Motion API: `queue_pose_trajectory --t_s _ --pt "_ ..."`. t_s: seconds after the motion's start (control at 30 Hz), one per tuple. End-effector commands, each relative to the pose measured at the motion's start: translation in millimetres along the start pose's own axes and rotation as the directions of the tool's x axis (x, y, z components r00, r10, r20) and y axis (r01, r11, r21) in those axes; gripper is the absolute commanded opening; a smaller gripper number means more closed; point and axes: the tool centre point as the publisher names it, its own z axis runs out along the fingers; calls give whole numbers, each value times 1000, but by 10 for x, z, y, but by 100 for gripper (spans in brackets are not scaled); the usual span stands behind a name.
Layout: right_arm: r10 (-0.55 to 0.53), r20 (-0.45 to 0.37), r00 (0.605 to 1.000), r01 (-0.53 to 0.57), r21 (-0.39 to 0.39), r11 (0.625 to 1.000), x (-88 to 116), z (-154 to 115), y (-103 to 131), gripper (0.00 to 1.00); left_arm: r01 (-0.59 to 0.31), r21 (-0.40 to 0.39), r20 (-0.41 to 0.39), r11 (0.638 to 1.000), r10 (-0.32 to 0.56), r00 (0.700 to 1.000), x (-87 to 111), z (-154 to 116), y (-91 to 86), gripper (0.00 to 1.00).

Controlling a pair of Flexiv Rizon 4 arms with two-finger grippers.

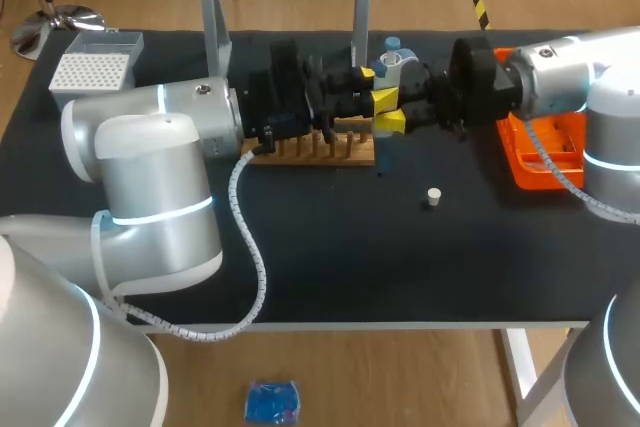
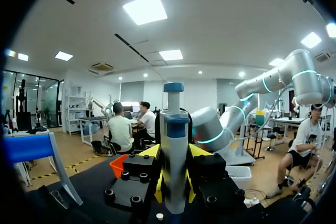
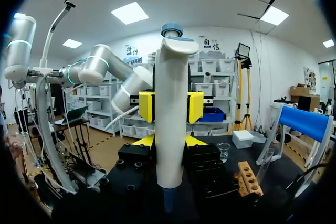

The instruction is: Invert the test tube, pick up the pipette, mount the tip to pipette, aspirate from beaker and dispense into the tube, eject the tip, return the pipette, and cap with the stopper.

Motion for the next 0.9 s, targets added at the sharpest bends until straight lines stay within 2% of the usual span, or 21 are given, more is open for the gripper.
queue_pose_trajectory --t_s 0.03,0.07,0.3,0.4,0.57,0.7,0.9 --pt "4 7 1000 -4 6 1000 24 -1 7 47 -2 4 8 1000 2 1000 -6 23 11 0" --pt "4 8 1000 -4 5 1000 22 -5 9 100 -2 4 8 1000 2 1000 -6 23 11 0" --pt "13 4 1000 -13 0 1000 35 -54 21 100 -2 4 8 1000 2 1000 -6 23 11 0" --pt "21 -7 1000 -21 -5 1000 38 -162 47 100 -2 4 8 1000 2 1000 -6 23 11 0" --pt "22 -3 1000 -23 -22 999 -36 -534 95 100 -2 4 8 1000 2 1000 -6 23 11 0" --pt "1 38 999 -1 -5 1000 -190 -830 66 100 -2 4 8 1000 2 1000 -6 23 11 0" --pt "-15 151 988 5 68 998 -604 -1155 -67 100 -2 4 8 1000 2 1000 -6 23 11 0"
